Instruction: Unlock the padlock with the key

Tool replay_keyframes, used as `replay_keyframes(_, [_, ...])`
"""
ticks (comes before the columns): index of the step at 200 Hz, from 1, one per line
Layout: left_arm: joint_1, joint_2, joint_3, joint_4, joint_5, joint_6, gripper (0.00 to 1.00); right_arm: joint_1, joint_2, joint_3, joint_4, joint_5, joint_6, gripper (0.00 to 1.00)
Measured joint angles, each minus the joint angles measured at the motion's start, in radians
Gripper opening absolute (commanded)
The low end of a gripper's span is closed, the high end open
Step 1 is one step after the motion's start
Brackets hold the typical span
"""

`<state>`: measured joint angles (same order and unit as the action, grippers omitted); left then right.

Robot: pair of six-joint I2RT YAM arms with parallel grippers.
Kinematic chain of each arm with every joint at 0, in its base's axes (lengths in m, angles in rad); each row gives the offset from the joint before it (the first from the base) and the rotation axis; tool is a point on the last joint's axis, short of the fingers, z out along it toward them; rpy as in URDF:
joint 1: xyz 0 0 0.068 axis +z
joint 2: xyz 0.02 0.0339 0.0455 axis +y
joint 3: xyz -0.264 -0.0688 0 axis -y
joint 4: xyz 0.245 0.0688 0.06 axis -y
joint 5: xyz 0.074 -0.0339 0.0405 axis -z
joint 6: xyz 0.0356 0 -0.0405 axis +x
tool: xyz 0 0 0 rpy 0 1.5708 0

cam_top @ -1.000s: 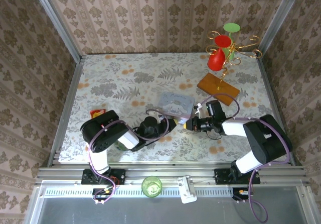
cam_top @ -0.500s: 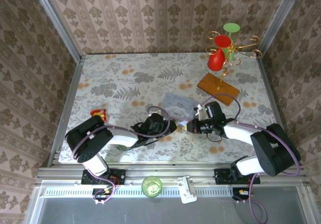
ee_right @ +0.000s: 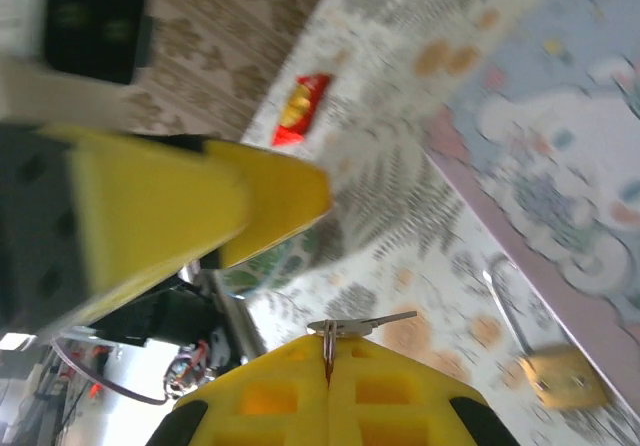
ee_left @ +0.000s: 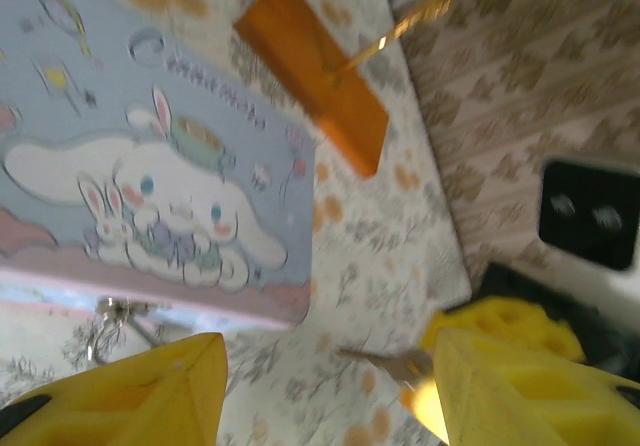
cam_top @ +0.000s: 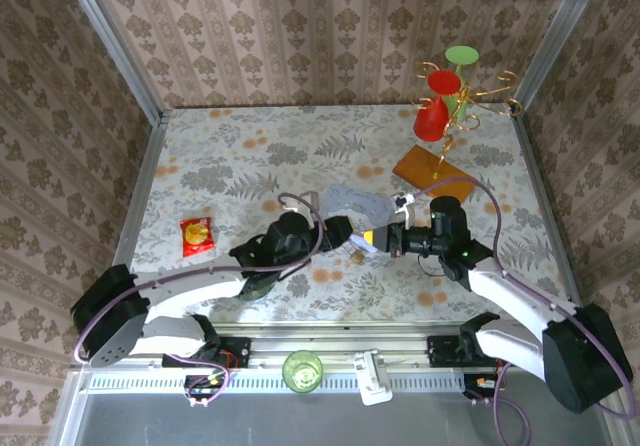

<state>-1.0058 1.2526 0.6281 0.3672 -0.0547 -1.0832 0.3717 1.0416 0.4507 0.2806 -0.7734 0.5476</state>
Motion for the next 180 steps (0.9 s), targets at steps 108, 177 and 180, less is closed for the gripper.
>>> replay_keyframes(108, [-0.002, -0.052, -0.095, 0.334, -0.032, -0.391, 0.66, 0.118, 0.027, 0.119, 0.195, -0.015, 0.033, 0.00])
replay_keyframes(177, [-0.021, 0.019, -0.109, 0.478, -0.039, -0.485, 0.60, 0.195, 0.101, 0.120, 0.240, 0.022, 0.020, 0.00])
replay_keyframes(180, [-0.021, 0.019, -0.109, 0.480, -0.039, -0.484, 0.60, 0.196, 0.102, 0.120, 0.239, 0.025, 0.016, 0.00])
